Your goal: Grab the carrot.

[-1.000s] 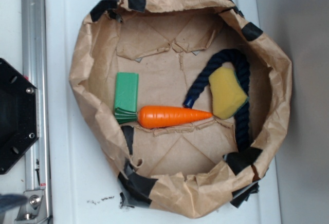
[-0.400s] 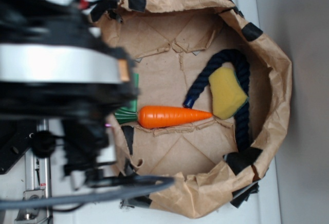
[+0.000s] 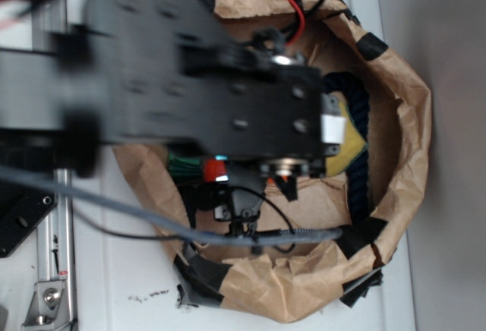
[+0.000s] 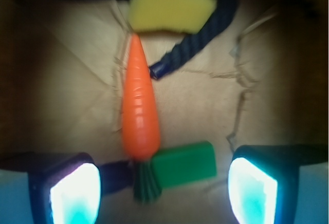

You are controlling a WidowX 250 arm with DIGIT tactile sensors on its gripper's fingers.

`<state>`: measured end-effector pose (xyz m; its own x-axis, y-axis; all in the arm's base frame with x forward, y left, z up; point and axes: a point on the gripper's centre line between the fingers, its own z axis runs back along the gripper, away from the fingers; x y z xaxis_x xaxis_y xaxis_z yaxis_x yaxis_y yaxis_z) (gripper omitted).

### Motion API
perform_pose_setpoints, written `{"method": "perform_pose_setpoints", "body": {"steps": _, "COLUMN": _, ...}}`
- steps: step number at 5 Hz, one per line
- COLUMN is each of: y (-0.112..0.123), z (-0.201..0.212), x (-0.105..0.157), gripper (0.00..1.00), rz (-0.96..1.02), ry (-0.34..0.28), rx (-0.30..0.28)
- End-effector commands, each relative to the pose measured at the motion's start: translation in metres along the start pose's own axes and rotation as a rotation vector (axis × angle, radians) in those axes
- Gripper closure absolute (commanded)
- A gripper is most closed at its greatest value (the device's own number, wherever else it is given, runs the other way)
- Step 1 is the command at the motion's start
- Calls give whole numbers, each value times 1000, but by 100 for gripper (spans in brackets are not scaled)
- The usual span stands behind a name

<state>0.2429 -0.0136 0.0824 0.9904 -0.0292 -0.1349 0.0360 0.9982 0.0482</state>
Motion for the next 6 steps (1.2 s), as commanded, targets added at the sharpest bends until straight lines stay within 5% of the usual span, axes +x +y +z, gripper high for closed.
{"method": "perform_pose_setpoints", "body": {"steps": 1, "y": -25, "z": -58, "x": 2, "gripper": 19, "rz": -131, "ry": 99, "rx": -50}}
{"method": "perform_pose_setpoints", "body": {"steps": 2, "y": -30, "z": -54, "x": -2, "gripper": 100, "rz": -168, "ry": 147, "rx": -58}}
{"method": "perform_pose_setpoints", "body": {"steps": 3, "y": -24, "z": -28, "x": 3, "gripper": 100, "rz": -174, "ry": 147, "rx": -51}}
{"method": "perform_pose_setpoints", "body": {"steps": 5, "y": 1, "z": 66, "x": -4, "gripper": 100, "rz": -96, "ry": -61, "rx": 74}}
{"method": "perform_pose_setpoints", "body": {"steps": 6, "y": 8, "z": 110, "x": -23, "gripper": 100, "rz": -71, "ry": -134, "rx": 83}}
